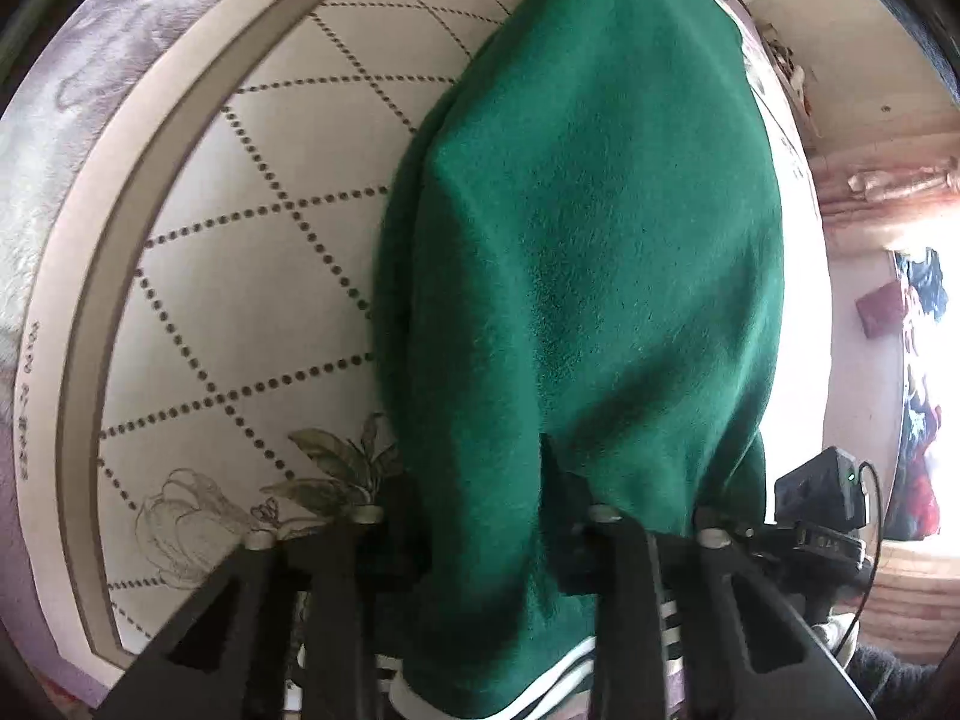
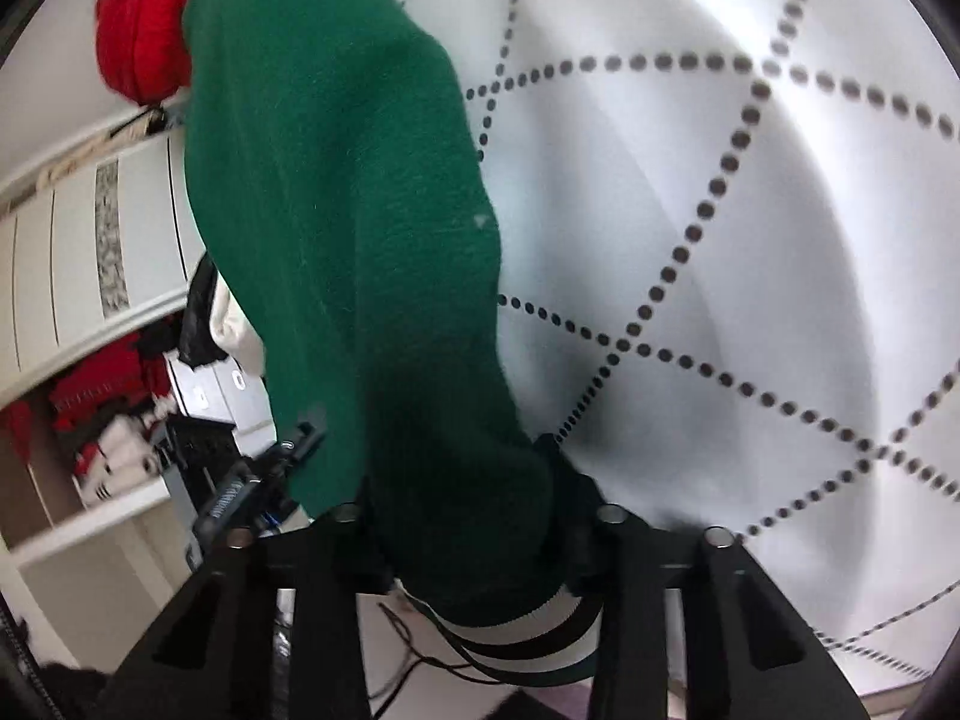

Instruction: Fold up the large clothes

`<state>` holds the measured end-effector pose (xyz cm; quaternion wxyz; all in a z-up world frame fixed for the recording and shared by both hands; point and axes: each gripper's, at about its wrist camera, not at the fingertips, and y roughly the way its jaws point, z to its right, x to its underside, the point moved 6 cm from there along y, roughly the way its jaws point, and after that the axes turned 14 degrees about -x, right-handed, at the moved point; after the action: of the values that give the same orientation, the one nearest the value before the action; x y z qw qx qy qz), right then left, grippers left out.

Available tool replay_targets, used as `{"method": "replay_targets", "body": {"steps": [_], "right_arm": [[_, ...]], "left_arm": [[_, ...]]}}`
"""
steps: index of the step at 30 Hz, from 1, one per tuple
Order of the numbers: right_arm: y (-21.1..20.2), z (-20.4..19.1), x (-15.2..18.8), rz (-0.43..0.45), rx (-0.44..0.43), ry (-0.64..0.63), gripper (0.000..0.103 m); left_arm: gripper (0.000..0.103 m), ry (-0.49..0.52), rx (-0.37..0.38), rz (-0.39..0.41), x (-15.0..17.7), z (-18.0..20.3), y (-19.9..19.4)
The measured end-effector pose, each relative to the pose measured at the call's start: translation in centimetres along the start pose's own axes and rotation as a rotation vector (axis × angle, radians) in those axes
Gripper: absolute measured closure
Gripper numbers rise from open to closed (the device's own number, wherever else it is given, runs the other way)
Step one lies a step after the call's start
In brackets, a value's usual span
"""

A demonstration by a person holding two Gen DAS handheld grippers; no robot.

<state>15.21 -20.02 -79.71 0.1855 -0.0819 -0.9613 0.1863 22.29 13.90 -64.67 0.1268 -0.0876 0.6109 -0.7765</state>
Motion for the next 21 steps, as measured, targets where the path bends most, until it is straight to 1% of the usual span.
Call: {"method": "replay_targets", "body": {"steps": [3,4,6,9,11,12,13,14,15,16,17,19,20,21], "right_arm": [[-0.1,-0.2,0.6,0.014,-0.010,0.034,0.071],[-0.3,-0.6,1.2,0.008,-0.001,0.024,0.072],[-1.2,-1.6,2.4,-0.016,0.010,0.008,0.073],[-4.0,-2.2,7.6,-0.060,0.006,0.083,0.074],[-6.4,-3.1,12.3,-0.104,-0.018,0.198,0.075],[-7.2,-3.7,14.0,-0.120,-0.030,0.241,0.075],[-8.3,-4.9,16.2,-0.139,-0.074,0.312,0.076],[-9.3,-6.4,17.7,-0.158,-0.111,0.362,0.076],[-9.9,-7.3,18.3,-0.168,-0.121,0.383,0.077],[-10.5,-8.8,18.3,-0.166,-0.167,0.431,0.077],[-10.8,-10.3,17.5,-0.145,-0.233,0.482,0.077],[-11.1,-12.6,14.5,-0.108,-0.287,0.493,0.078],[-11.0,-14.1,11.6,-0.079,-0.328,0.483,0.078],[-10.8,-15.0,9.4,-0.063,-0.348,0.471,0.078]], "left_arm": [[0.090,-0.062,0.050,0.001,0.8,-0.1,-1.1],[0.091,-0.070,0.052,-0.003,1.4,-0.3,-1.8],[0.091,-0.084,0.039,-0.045,4.0,-0.1,-3.6],[0.091,-0.095,0.006,-0.164,8.6,-0.2,-6.4],[0.091,-0.130,0.002,-0.251,11.7,0.0,-9.9],[0.091,-0.140,0.010,-0.279,12.6,0.5,-11.9],[0.091,-0.140,0.005,-0.294,12.8,1.0,-14.4],[0.091,-0.143,0.003,-0.299,12.7,0.8,-15.9],[0.091,-0.169,0.031,-0.304,11.6,1.5,-17.3],[0.091,-0.186,0.049,-0.304,9.4,3.7,-17.3],[0.091,-0.201,0.053,-0.283,7.2,3.4,-18.1],[0.091,-0.251,0.095,-0.257,2.2,4.8,-17.7],[0.091,-0.268,0.097,-0.250,0.6,3.5,-17.8],[0.091,-0.273,0.107,-0.244,-1.4,3.4,-17.2]]}}
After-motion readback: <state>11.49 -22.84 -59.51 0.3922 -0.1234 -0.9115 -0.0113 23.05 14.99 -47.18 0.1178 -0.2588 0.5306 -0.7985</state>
